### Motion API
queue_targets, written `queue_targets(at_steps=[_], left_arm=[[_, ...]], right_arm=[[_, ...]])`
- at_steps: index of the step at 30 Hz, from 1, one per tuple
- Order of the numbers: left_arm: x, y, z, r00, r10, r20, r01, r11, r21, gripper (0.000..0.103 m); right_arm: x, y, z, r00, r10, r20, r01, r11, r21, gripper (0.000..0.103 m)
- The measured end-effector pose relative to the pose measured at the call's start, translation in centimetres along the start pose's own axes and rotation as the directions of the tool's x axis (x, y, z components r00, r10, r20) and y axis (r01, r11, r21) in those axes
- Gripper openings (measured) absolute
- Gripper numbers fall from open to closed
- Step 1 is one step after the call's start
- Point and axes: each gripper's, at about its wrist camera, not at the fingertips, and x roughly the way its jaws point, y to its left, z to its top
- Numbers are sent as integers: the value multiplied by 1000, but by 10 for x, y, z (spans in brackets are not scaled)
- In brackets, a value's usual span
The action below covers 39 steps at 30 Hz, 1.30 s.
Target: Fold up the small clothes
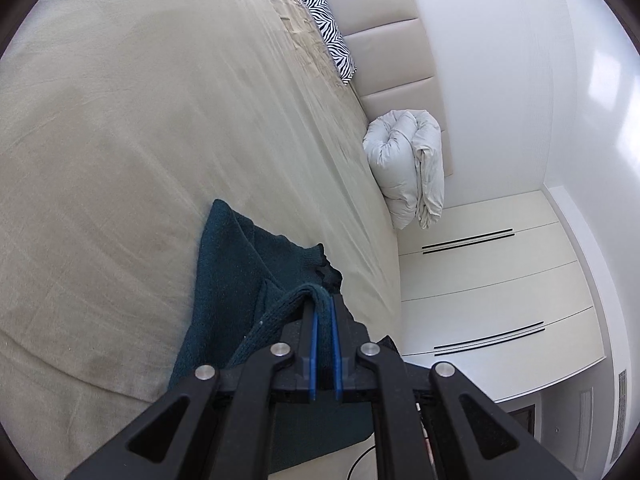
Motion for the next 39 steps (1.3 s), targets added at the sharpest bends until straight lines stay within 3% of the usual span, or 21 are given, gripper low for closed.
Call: queue_targets(at_steps=[8,10,12,14,15,22,33,39], left_arm=[[49,20,27,996,84,-20,-84,996,-9,9],[56,31,32,994,106,-15,-106,994,-38,32],[54,35,32,994,112,0,-112,993,-39,41],[50,32,28,993,120,0,-120,993,-8,41],[48,30,25,992,126,-2,-126,992,9,41],[20,20,-17,982,187,11,-187,973,134,44],[0,33,-83,951,307,25,-304,924,230,44],[2,33,-95,931,362,44,-358,887,292,42]], right_arm=[[61,-17,31,997,-78,-21,79,996,40,8],[76,-24,35,994,-102,-44,104,993,50,12],[84,-27,36,991,-129,-43,131,990,46,27],[83,-27,34,990,-139,-10,139,990,36,64],[81,-27,34,990,-143,6,143,989,34,67],[60,-17,15,987,-161,5,161,986,-53,67],[25,-17,-61,965,-260,-36,246,944,-221,63],[7,-24,-91,952,-301,-53,273,916,-293,53]])
